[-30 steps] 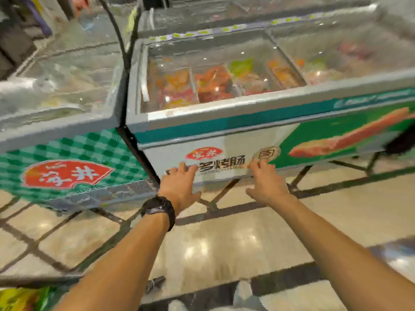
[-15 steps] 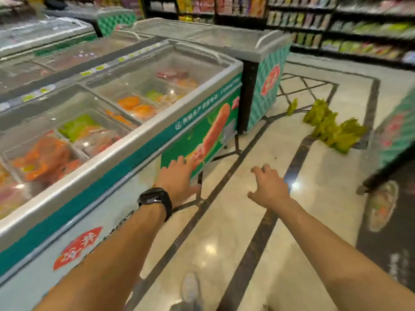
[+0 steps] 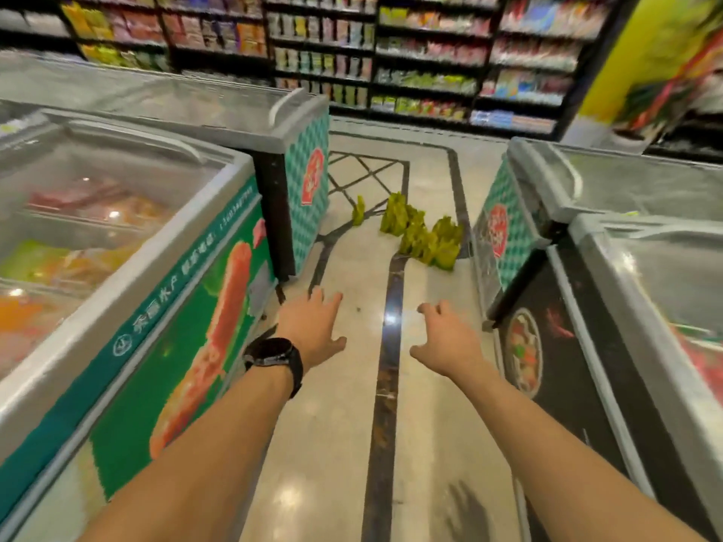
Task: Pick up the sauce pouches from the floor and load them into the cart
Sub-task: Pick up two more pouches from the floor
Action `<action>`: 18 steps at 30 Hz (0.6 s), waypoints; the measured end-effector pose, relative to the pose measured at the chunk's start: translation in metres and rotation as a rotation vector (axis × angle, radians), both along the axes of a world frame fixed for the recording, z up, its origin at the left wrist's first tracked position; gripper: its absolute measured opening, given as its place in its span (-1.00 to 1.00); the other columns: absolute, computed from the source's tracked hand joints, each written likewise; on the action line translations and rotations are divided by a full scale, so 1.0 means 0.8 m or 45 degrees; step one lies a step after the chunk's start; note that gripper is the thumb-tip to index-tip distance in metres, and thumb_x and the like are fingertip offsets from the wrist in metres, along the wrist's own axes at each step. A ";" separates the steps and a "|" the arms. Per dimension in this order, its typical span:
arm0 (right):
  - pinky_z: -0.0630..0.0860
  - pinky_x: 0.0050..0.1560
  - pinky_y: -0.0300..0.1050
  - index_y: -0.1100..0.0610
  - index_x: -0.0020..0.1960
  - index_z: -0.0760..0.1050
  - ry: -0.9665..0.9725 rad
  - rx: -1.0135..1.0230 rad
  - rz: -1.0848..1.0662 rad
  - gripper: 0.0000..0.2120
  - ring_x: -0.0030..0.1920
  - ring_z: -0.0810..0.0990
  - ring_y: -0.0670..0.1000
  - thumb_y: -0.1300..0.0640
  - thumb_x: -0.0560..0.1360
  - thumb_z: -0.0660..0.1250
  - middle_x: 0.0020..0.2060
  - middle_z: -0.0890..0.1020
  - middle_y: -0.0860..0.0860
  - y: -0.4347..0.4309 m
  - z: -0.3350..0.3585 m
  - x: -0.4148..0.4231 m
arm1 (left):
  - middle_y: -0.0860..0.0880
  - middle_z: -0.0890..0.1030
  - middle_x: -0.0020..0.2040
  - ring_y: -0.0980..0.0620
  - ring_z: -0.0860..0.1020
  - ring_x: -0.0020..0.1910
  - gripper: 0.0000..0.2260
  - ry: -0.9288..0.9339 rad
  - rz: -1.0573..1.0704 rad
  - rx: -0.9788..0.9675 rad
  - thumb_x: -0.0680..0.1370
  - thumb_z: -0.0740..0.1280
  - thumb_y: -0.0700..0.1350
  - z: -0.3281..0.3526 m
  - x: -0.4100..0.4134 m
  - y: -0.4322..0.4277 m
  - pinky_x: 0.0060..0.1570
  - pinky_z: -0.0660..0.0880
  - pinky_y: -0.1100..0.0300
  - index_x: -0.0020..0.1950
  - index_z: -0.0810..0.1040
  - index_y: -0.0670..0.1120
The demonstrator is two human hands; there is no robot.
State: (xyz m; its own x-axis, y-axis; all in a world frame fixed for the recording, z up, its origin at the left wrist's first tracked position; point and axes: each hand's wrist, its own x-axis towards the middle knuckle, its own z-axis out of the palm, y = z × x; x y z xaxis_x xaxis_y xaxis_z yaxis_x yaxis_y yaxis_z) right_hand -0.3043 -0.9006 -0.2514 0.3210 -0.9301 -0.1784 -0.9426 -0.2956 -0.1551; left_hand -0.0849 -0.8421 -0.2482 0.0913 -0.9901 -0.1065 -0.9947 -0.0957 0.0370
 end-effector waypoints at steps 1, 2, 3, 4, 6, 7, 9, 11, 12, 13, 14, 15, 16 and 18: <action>0.52 0.15 0.05 0.04 0.46 0.23 -0.012 0.000 -0.035 -0.32 0.30 0.42 0.16 -0.07 0.42 0.40 0.32 0.36 0.09 -0.019 0.000 -0.004 | -0.13 0.37 0.38 -0.18 0.40 0.34 -0.32 0.008 -0.043 -0.006 0.54 0.30 0.23 -0.001 -0.002 -0.025 0.19 0.44 -0.07 0.56 0.14 0.01; 0.51 0.16 0.05 0.04 0.45 0.24 -0.021 -0.002 -0.077 -0.33 0.30 0.42 0.15 -0.07 0.42 0.40 0.32 0.36 0.08 -0.039 -0.001 -0.008 | -0.13 0.37 0.37 -0.18 0.40 0.34 -0.33 0.005 -0.083 -0.012 0.54 0.30 0.22 -0.001 -0.003 -0.050 0.20 0.43 -0.06 0.56 0.15 0.01; 0.51 0.16 0.04 0.03 0.44 0.25 -0.024 -0.002 -0.120 -0.34 0.31 0.41 0.15 -0.07 0.42 0.40 0.31 0.36 0.07 -0.060 -0.002 -0.012 | -0.12 0.37 0.36 -0.18 0.40 0.34 -0.33 0.002 -0.110 -0.015 0.54 0.31 0.22 -0.001 -0.004 -0.077 0.20 0.42 -0.07 0.55 0.15 0.01; 0.50 0.16 0.03 0.02 0.44 0.25 -0.019 -0.005 -0.152 -0.35 0.31 0.41 0.14 -0.07 0.42 0.40 0.31 0.37 0.07 -0.082 -0.004 -0.015 | -0.12 0.38 0.35 -0.18 0.41 0.33 -0.34 0.003 -0.122 -0.024 0.54 0.31 0.22 -0.003 -0.004 -0.104 0.20 0.43 -0.07 0.54 0.17 0.02; 0.48 0.14 0.03 0.02 0.45 0.24 0.011 -0.002 -0.193 -0.34 0.32 0.39 0.13 -0.07 0.43 0.40 0.30 0.37 0.06 -0.129 -0.010 -0.023 | -0.10 0.39 0.32 -0.17 0.43 0.30 -0.36 -0.018 -0.138 -0.021 0.53 0.32 0.23 -0.009 -0.003 -0.159 0.18 0.44 -0.07 0.51 0.21 0.03; 0.47 0.14 0.03 0.02 0.46 0.24 0.021 -0.002 -0.206 -0.34 0.32 0.39 0.13 -0.07 0.44 0.40 0.31 0.37 0.06 -0.155 -0.014 -0.027 | -0.10 0.40 0.32 -0.16 0.43 0.30 -0.37 -0.029 -0.145 -0.015 0.52 0.32 0.23 -0.013 -0.003 -0.189 0.18 0.45 -0.08 0.50 0.22 0.03; 0.47 0.15 0.01 0.02 0.48 0.22 0.040 -0.001 -0.215 -0.33 0.31 0.39 0.13 -0.08 0.45 0.39 0.31 0.38 0.06 -0.209 -0.021 -0.035 | -0.10 0.40 0.32 -0.16 0.44 0.30 -0.36 -0.028 -0.148 0.007 0.51 0.32 0.24 -0.023 -0.003 -0.248 0.19 0.46 -0.09 0.51 0.21 0.03; 0.46 0.14 0.01 0.02 0.47 0.23 0.062 0.010 -0.209 -0.33 0.30 0.40 0.13 -0.08 0.45 0.38 0.30 0.38 0.07 -0.264 -0.023 -0.042 | -0.10 0.39 0.33 -0.16 0.44 0.29 -0.35 -0.034 -0.150 0.020 0.52 0.31 0.24 -0.031 -0.006 -0.306 0.18 0.47 -0.10 0.52 0.20 0.04; 0.46 0.12 0.01 0.02 0.47 0.23 0.067 0.030 -0.208 -0.34 0.30 0.40 0.13 -0.07 0.44 0.38 0.30 0.38 0.07 -0.292 -0.023 -0.046 | -0.10 0.39 0.33 -0.16 0.44 0.29 -0.35 -0.031 -0.147 0.034 0.52 0.31 0.24 -0.032 -0.010 -0.333 0.17 0.47 -0.09 0.52 0.20 0.04; 0.46 0.11 0.00 0.03 0.47 0.23 0.060 0.046 -0.213 -0.34 0.30 0.39 0.13 -0.06 0.45 0.38 0.30 0.37 0.08 -0.319 -0.023 -0.048 | -0.10 0.40 0.33 -0.16 0.45 0.29 -0.35 -0.031 -0.146 0.037 0.52 0.31 0.24 -0.031 -0.013 -0.360 0.16 0.46 -0.09 0.52 0.20 0.04; 0.45 0.10 0.00 0.03 0.47 0.22 0.056 0.046 -0.214 -0.34 0.31 0.39 0.14 -0.06 0.45 0.38 0.31 0.36 0.08 -0.347 -0.023 -0.050 | -0.10 0.40 0.33 -0.16 0.45 0.28 -0.35 -0.041 -0.145 0.026 0.52 0.31 0.25 -0.031 -0.015 -0.386 0.15 0.46 -0.09 0.51 0.20 0.04; 0.45 0.11 0.00 0.04 0.47 0.22 0.059 0.037 -0.208 -0.34 0.32 0.38 0.14 -0.06 0.45 0.38 0.33 0.35 0.09 -0.376 -0.021 -0.050 | -0.10 0.40 0.33 -0.16 0.45 0.29 -0.35 -0.052 -0.139 0.014 0.52 0.31 0.25 -0.029 -0.015 -0.413 0.14 0.46 -0.08 0.51 0.20 0.04; 0.45 0.13 0.00 0.04 0.47 0.23 0.049 0.025 -0.204 -0.34 0.33 0.37 0.14 -0.06 0.45 0.38 0.34 0.35 0.10 -0.405 -0.018 -0.047 | -0.10 0.40 0.33 -0.16 0.45 0.29 -0.36 -0.043 -0.133 0.002 0.51 0.31 0.25 -0.028 -0.013 -0.438 0.14 0.46 -0.08 0.50 0.21 0.04; 0.44 0.14 0.02 0.05 0.46 0.24 0.018 0.020 -0.195 -0.34 0.34 0.36 0.14 -0.06 0.45 0.39 0.34 0.34 0.10 -0.456 -0.013 -0.037 | -0.11 0.40 0.34 -0.16 0.44 0.28 -0.36 -0.035 -0.132 0.014 0.51 0.32 0.25 -0.026 -0.007 -0.482 0.14 0.47 -0.08 0.49 0.22 0.03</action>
State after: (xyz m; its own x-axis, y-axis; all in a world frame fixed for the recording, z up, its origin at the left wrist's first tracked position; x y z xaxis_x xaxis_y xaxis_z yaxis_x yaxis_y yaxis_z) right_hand -0.3341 -1.2653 -0.2618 0.1731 -0.9651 -0.1967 -0.9786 -0.1460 -0.1448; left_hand -0.0905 -1.2278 -0.2690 -0.0086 -0.9932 -0.1162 -0.9999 0.0076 0.0089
